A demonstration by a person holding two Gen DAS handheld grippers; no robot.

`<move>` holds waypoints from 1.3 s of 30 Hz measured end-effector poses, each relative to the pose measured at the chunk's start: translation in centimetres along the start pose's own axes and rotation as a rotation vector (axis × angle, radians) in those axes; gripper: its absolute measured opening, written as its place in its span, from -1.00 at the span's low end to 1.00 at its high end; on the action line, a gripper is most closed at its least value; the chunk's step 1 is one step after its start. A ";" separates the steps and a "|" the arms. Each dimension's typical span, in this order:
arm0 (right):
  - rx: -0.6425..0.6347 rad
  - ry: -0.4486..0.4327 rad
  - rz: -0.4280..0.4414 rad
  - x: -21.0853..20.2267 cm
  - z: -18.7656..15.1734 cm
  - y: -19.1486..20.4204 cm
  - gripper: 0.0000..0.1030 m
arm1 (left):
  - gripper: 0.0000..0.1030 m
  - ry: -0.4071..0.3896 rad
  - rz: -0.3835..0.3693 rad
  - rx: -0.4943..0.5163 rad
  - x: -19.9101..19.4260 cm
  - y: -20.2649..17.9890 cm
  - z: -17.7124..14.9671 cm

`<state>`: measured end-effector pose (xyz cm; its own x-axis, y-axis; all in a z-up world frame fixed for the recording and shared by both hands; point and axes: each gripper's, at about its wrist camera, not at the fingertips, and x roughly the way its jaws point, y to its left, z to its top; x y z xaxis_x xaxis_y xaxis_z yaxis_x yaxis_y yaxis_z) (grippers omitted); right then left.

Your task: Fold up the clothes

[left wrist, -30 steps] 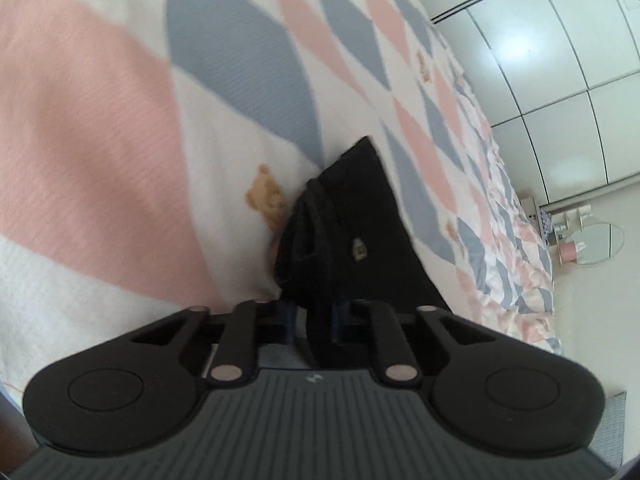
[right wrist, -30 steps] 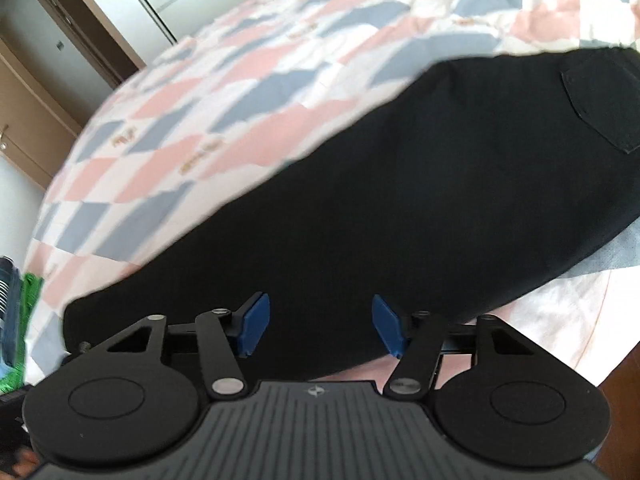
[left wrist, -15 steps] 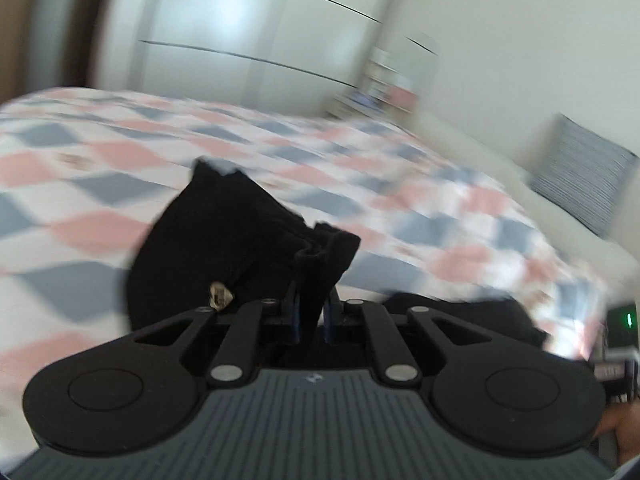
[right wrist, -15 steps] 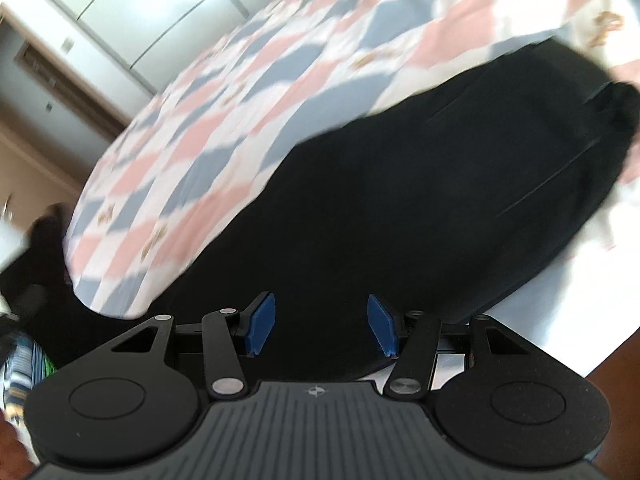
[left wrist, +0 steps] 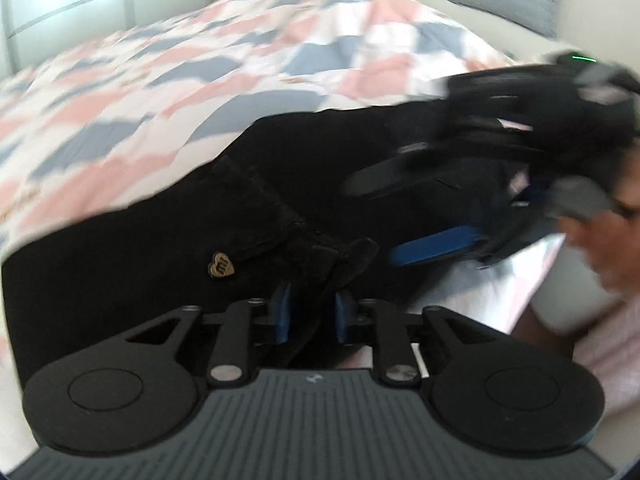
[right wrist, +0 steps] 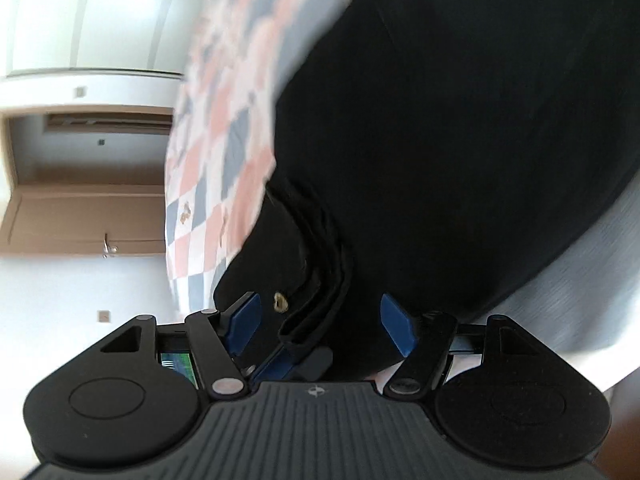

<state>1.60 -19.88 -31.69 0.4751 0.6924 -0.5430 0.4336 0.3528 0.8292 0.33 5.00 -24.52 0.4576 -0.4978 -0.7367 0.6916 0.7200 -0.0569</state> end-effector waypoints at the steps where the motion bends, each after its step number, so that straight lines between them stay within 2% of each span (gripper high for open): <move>1: 0.011 0.008 -0.001 0.5 0.1 -0.1 0.33 | -0.48 0.004 -0.018 0.016 -0.7 0.0 0.0; 4: 0.012 0.023 -0.002 1.6 0.2 0.0 0.32 | -0.47 0.003 -0.053 0.034 -2.9 0.7 0.1; 6: -0.009 0.030 0.004 2.4 0.2 0.3 0.26 | -0.47 0.000 -0.038 -0.024 -4.1 2.4 0.3; 10: -0.138 0.018 -0.039 4.6 0.0 2.0 -0.16 | -0.48 -0.001 0.022 -0.197 -5.0 7.9 0.6; 11: -0.173 0.001 -0.069 5.1 -0.2 2.4 -0.35 | -0.48 0.002 0.038 -0.223 -4.9 9.2 0.8; 12: -0.208 -0.019 -0.101 5.5 -0.3 2.9 -0.64 | -0.49 0.005 0.055 -0.248 -4.7 10.6 0.9; 14: -0.298 -0.069 -0.136 5.5 -0.8 4.4 -0.71 | -0.52 0.013 0.086 -0.289 -4.3 13.1 1.2; 17: -0.484 -0.191 -0.157 3.2 -2.2 7.7 -0.75 | -0.56 0.033 0.105 -0.275 -3.8 15.5 1.8; 18: -0.497 -0.211 -0.175 2.9 -2.2 7.7 -0.76 | -0.57 0.027 0.097 -0.261 -4.0 16.0 2.0; 21: -0.515 -0.259 -0.235 2.0 -1.9 7.5 -0.77 | -0.56 0.007 0.040 -0.219 -3.9 16.3 3.0; 27: -0.528 -0.318 -0.354 2.2 -1.3 6.0 -0.78 | -0.56 0.046 -0.033 -0.108 -0.6 14.7 3.2; 31: -0.502 -0.335 -0.402 3.8 -2.1 5.4 -0.80 | -0.56 0.065 -0.026 -0.003 0.5 14.1 2.5; 32: -0.493 -0.338 -0.414 4.3 -2.5 5.2 -0.80 | -0.64 0.077 -0.019 0.017 0.9 14.2 2.3; 34: -0.470 -0.334 -0.416 4.5 -2.2 5.5 -0.70 | -0.77 0.103 -0.006 0.038 1.4 14.7 2.3; 36: -0.454 -0.328 -0.413 4.1 -2.0 6.1 -0.55 | -0.75 0.092 -0.011 0.043 0.8 15.2 2.9; 37: -0.456 -0.341 -0.426 3.8 -2.0 6.4 -0.44 | -0.75 0.083 -0.013 0.044 0.3 15.5 3.1; 39: -0.485 -0.383 -0.467 3.2 -2.1 7.4 -0.37 | -0.75 0.079 -0.020 0.044 -0.5 15.9 3.4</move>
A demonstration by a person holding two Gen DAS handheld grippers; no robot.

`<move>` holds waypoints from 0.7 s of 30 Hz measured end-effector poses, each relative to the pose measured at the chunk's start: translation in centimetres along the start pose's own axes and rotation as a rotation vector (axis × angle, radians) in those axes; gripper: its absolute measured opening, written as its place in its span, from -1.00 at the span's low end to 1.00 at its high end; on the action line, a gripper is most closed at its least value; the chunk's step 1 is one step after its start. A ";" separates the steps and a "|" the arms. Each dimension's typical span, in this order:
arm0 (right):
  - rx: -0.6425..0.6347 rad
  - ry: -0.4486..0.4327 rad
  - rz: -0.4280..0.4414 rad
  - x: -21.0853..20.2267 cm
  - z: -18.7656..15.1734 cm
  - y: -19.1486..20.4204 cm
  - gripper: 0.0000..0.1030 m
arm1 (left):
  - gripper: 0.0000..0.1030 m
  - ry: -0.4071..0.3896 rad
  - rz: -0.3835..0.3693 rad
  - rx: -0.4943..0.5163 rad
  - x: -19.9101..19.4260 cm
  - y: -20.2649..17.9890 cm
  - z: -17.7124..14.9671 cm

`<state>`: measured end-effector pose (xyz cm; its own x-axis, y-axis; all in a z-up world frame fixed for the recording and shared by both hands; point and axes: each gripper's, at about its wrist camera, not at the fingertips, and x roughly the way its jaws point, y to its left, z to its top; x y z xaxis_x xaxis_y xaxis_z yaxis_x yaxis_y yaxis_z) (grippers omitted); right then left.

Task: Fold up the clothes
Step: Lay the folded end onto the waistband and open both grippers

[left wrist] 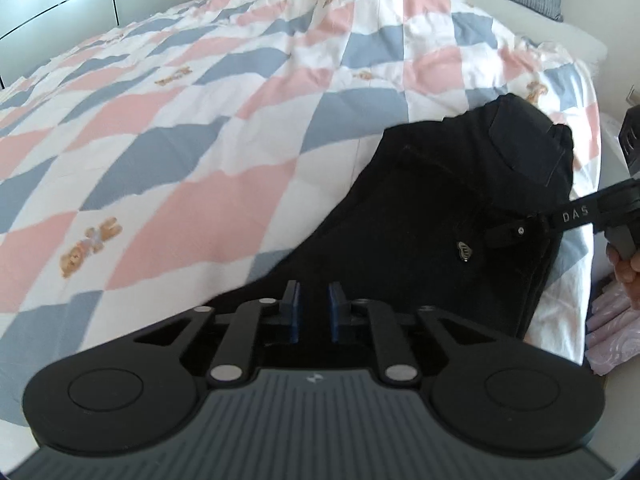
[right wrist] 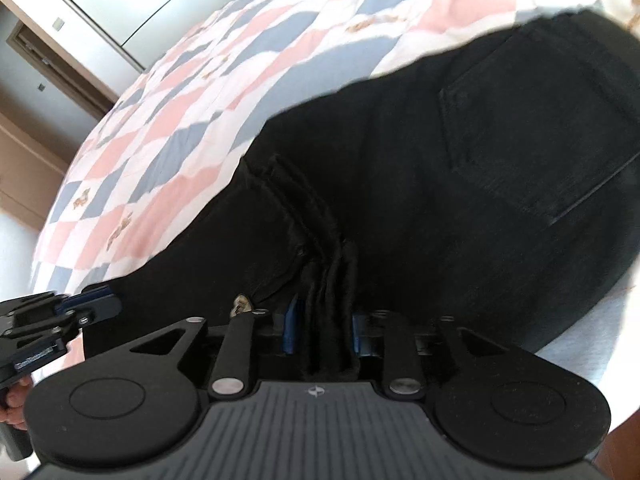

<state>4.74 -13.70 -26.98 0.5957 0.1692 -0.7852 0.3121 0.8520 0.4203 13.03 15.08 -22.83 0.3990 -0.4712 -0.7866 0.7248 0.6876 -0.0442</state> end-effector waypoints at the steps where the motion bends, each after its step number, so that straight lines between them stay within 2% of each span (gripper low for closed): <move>1: -0.027 -0.030 -0.029 -0.5 0.3 0.4 -0.36 | -0.75 -0.001 -0.006 -0.003 -0.3 0.2 0.0; 4: -0.139 -0.145 -0.109 -2.2 0.8 2.0 -0.36 | -0.75 0.002 -0.020 -0.013 -1.1 0.7 -0.4; 6: -0.230 -0.175 -0.081 -2.2 1.2 3.6 -0.38 | -0.77 0.005 -0.019 -0.006 -1.4 0.9 -0.6; 9: -0.359 -0.131 -0.022 0.0 1.7 5.8 -0.67 | -0.82 0.000 -0.020 0.003 -1.7 1.5 -0.9; 11: -0.435 -0.119 -0.049 2.4 2.0 6.8 -0.68 | -0.84 -0.002 -0.006 -0.001 -1.3 2.0 -0.9; 13: -0.439 -0.069 -0.121 5.8 2.0 7.2 -1.00 | -0.84 0.003 -0.007 0.000 -0.3 2.4 -0.8; 16: -0.381 -0.053 -0.080 6.2 1.9 4.7 -1.00 | -0.84 0.030 -0.005 0.009 2.4 2.8 -0.9; 18: -0.380 -0.076 -0.109 5.1 1.7 5.1 -1.00 | -0.83 0.026 -0.001 0.022 3.4 2.9 -0.4; 20: -0.345 -0.113 -0.120 1.7 1.1 3.9 -0.74 | -0.84 0.022 0.005 0.027 3.4 2.8 0.2; 21: -0.316 -0.127 -0.109 0.2 0.7 3.6 -0.72 | -0.84 0.009 0.006 0.024 2.8 2.8 0.4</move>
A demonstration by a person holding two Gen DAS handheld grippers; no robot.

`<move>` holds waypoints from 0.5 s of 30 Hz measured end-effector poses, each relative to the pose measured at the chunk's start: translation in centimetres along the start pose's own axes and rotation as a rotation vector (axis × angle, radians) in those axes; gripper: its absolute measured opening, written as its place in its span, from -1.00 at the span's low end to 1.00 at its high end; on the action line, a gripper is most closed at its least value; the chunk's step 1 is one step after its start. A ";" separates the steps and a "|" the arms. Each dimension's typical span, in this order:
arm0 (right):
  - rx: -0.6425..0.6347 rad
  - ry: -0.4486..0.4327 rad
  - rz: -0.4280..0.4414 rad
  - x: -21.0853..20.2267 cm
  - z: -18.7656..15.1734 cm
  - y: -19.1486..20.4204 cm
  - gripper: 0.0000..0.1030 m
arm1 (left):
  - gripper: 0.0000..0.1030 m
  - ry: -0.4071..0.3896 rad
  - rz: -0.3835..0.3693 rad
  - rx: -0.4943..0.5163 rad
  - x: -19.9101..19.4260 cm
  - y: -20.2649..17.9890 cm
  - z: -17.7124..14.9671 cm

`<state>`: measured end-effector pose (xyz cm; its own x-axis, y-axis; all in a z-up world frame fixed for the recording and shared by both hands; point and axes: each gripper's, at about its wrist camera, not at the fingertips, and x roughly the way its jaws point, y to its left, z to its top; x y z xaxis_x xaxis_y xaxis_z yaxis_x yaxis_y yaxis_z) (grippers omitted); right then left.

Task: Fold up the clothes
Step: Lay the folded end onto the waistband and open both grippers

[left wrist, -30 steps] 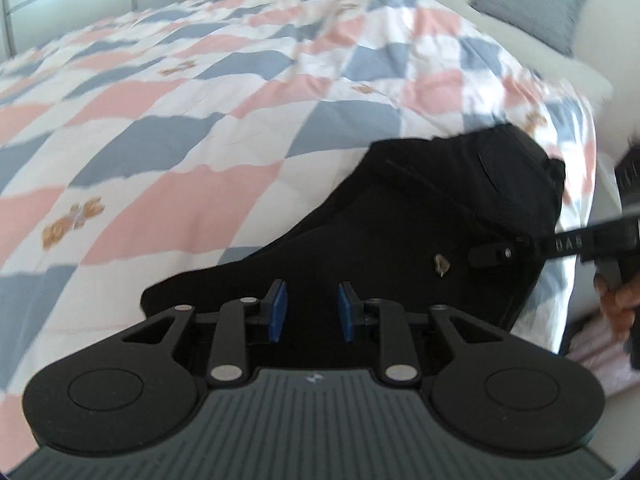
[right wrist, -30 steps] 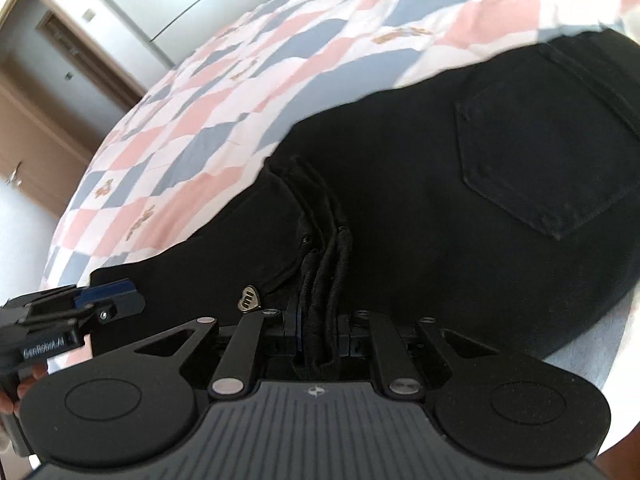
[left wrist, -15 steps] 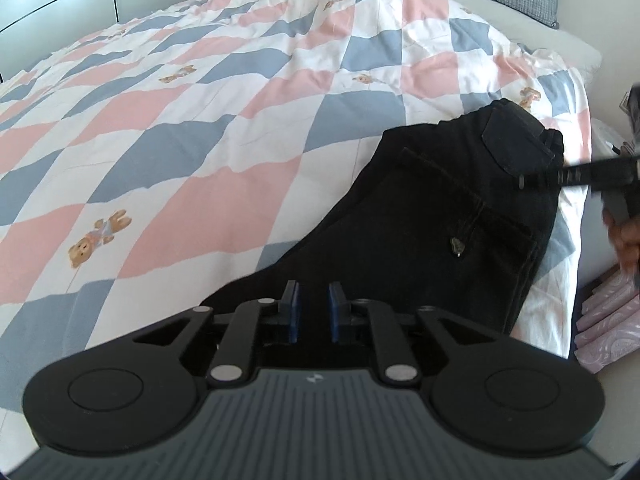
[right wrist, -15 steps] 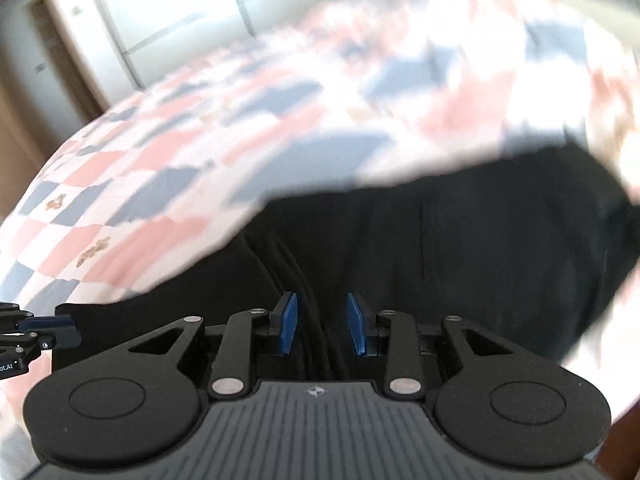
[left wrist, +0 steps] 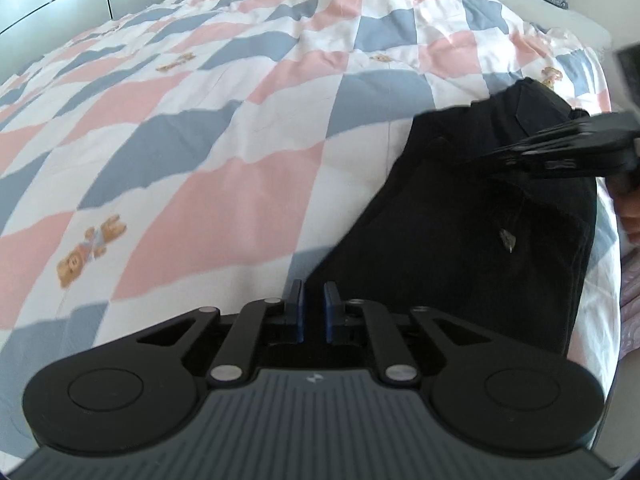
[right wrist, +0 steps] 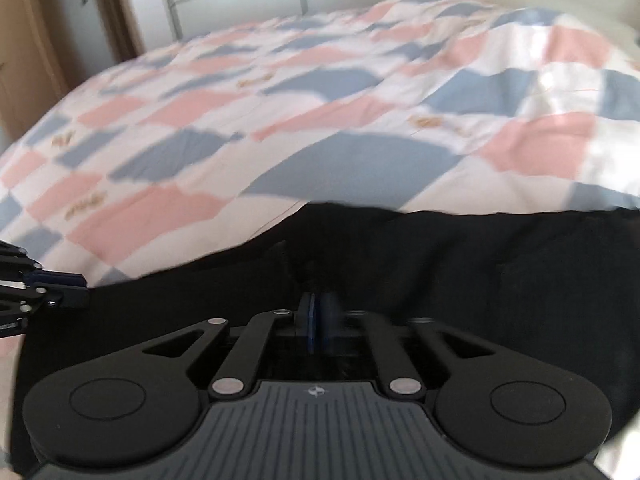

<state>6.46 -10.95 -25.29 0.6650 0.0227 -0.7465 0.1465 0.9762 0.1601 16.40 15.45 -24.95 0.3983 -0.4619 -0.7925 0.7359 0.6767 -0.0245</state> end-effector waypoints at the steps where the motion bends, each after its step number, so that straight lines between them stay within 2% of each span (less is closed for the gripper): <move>1: 0.031 -0.014 0.007 -1.5 -0.3 -0.3 -0.72 | -0.84 -0.013 0.000 -0.004 -0.7 0.0 0.1; 5: -0.009 0.015 0.018 -5.2 -2.8 0.8 -0.73 | -0.82 -0.031 0.004 -0.021 -4.3 0.0 -0.7; 9: -0.052 0.133 -0.041 -2.9 -6.2 0.6 -0.75 | -0.82 0.062 0.040 -0.017 -4.0 -1.0 -2.8; 12: -0.021 0.129 -0.023 -3.2 -5.6 0.1 -0.74 | -0.82 0.104 0.084 -0.004 -3.6 -2.1 -2.8; 15: 0.001 0.085 0.002 -4.9 -5.1 0.2 -0.67 | -0.81 0.093 0.088 -0.019 -5.3 -3.1 -1.8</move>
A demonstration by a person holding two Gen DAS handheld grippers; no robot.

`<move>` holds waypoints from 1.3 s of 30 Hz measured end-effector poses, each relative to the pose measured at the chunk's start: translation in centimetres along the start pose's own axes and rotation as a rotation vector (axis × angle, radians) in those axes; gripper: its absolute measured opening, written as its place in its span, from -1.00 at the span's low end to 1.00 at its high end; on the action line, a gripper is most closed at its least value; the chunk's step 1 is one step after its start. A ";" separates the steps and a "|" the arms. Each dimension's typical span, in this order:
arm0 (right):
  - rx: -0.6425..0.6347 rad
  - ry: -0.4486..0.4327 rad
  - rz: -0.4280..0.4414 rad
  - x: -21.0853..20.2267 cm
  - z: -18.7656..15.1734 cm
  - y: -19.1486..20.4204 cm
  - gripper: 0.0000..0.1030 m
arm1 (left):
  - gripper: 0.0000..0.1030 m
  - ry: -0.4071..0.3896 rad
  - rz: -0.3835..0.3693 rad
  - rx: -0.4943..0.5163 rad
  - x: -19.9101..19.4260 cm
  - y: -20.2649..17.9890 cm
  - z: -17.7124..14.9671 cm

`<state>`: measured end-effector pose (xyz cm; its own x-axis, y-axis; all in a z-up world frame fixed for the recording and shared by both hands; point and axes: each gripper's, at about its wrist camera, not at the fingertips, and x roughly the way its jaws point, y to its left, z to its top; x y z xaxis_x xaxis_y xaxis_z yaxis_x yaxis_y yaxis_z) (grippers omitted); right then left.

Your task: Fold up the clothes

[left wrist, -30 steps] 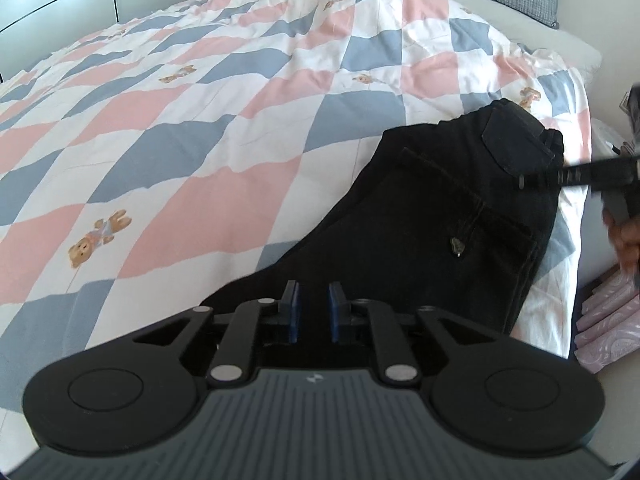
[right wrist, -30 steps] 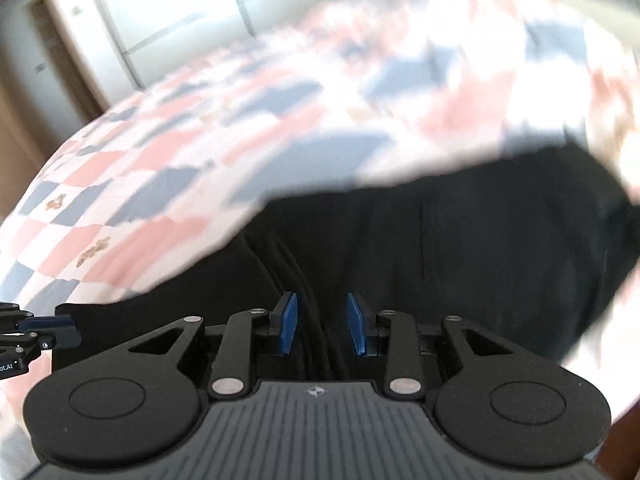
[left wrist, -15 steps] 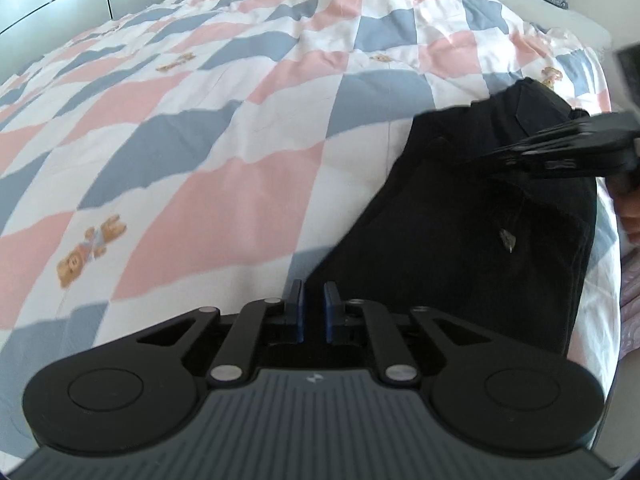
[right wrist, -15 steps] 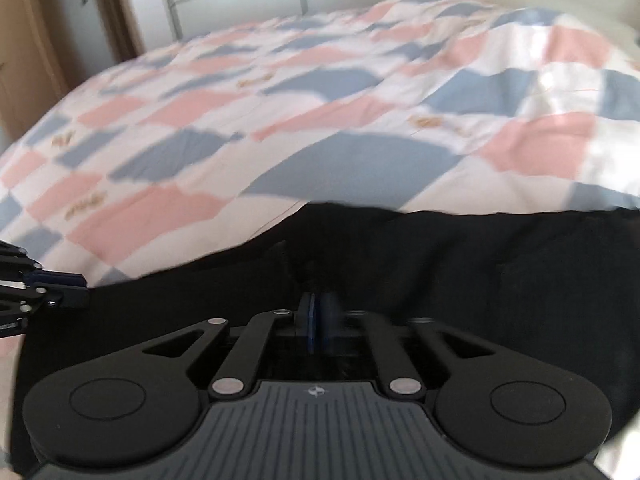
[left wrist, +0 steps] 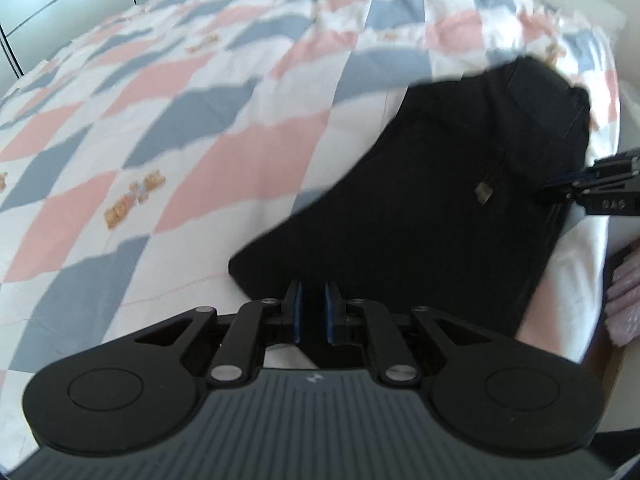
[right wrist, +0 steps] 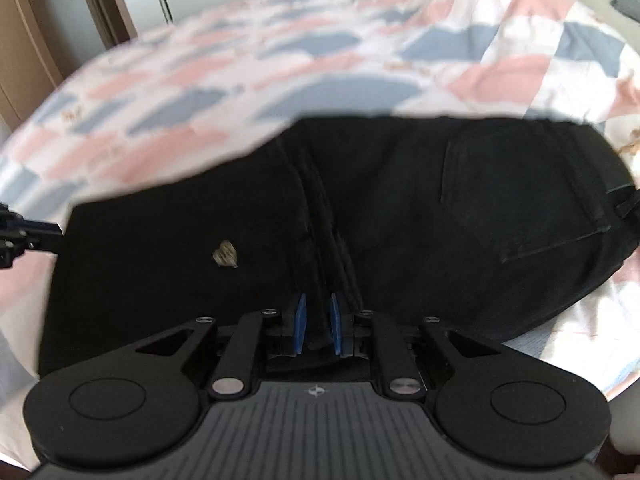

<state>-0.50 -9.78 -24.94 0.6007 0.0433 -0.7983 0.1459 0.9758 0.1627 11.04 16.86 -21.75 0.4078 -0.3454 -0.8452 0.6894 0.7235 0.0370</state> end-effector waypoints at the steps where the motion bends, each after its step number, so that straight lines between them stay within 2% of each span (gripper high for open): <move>1: 0.000 0.013 0.001 -0.1 -0.1 0.0 -0.62 | -0.81 0.011 -0.005 -0.004 -0.1 -0.5 -0.1; 5: -0.009 0.125 -0.016 1.9 -0.6 -0.1 -0.52 | -0.74 0.071 -0.023 -0.017 -0.1 -2.8 -0.6; 7: -0.007 0.150 -0.002 1.4 0.6 -0.1 -0.51 | -0.68 0.156 0.035 -0.002 1.2 -4.2 -0.8; 9: 0.014 0.112 0.017 -0.9 2.0 -0.4 -0.48 | -0.68 0.191 0.083 -0.011 0.8 -5.1 0.1; 12: 0.081 0.064 0.022 -4.8 3.2 -1.1 -0.12 | -0.67 0.152 0.100 -0.061 -2.6 -5.5 2.0; 15: 0.172 0.051 0.040 -8.0 3.5 -1.8 -0.11 | -0.64 0.100 0.126 -0.065 -6.6 -6.0 3.9; 18: 0.232 0.050 0.026 -10.2 3.6 -1.6 -0.02 | -0.46 0.054 0.120 -0.072 -9.9 -6.0 5.5; 20: 0.264 0.042 0.013 -11.3 3.7 -1.1 0.07 | -0.43 0.047 0.103 -0.073 -11.2 -5.7 6.4; 23: 0.304 0.024 -0.016 -12.5 3.8 0.3 0.12 | -0.43 0.055 0.086 -0.042 -12.3 -5.1 7.4; 29: 0.372 -0.015 -0.139 -13.8 3.7 4.9 0.18 | -0.42 0.067 0.046 0.061 -13.4 -2.2 8.4; 34: 0.438 -0.040 -0.225 -14.9 2.9 10.2 0.22 | -0.40 0.056 -0.025 0.160 -14.3 1.0 8.1; 39: 0.433 -0.042 -0.290 -16.1 1.3 15.4 0.35 | -0.40 0.052 -0.093 0.266 -14.2 2.4 6.9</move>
<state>-6.92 4.26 -8.88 0.5168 -0.2333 -0.8237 0.6174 0.7681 0.1698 11.10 19.36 -5.99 0.3087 -0.3667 -0.8776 0.8580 0.5057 0.0905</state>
